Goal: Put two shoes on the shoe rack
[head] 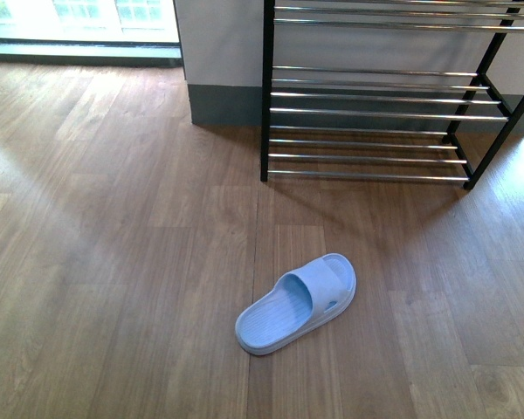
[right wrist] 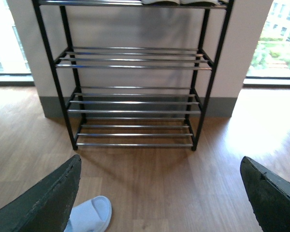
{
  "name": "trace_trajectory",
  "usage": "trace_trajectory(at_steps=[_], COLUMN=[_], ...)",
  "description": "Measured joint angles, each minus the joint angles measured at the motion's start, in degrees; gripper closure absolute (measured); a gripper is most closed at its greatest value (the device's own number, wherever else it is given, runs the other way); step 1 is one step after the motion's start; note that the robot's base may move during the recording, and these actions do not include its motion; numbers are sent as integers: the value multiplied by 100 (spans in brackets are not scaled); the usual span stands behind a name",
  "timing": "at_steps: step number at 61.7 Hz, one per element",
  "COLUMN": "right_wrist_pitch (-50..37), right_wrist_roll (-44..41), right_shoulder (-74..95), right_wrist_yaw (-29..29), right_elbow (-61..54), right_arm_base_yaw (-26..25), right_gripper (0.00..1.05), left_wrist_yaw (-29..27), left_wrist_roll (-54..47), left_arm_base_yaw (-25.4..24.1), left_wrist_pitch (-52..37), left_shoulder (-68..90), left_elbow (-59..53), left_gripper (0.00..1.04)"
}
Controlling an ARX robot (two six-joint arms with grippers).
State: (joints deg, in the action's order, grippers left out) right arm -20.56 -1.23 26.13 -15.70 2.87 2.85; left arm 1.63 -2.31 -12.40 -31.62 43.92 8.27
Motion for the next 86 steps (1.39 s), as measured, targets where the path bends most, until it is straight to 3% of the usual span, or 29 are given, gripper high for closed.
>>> trace_trajectory(at_steps=[9, 13, 34, 44, 62, 86], right_wrist_pitch=[-2142, -2435, -2444, -2107, -1462, -743], right_wrist_roll=[-219, -317, -302, 160, 1338, 2356], right_shoulder=[3390, 4966, 8465, 10083, 11567, 12889], right_wrist_yaw=[111, 140, 280, 494, 1196, 1368], right_elbow=[949, 1499, 3250, 4240, 5403, 6867], right_arm_base_yaw=[-382, -396, -315, -57, 374, 511], right_gripper=[9, 9, 9, 9, 9, 9], left_wrist_yaw=[-2, 0, 0, 0, 0, 0], left_wrist_roll=[-2, -2, -2, -2, 0, 0], left_arm_base_yaw=[0, 0, 0, 0, 0, 0], left_wrist_pitch=[0, 0, 0, 0, 0, 0], left_shoulder=[0, 0, 0, 0, 0, 0], left_elbow=[0, 0, 0, 0, 0, 0], left_gripper=[102, 102, 102, 102, 102, 102])
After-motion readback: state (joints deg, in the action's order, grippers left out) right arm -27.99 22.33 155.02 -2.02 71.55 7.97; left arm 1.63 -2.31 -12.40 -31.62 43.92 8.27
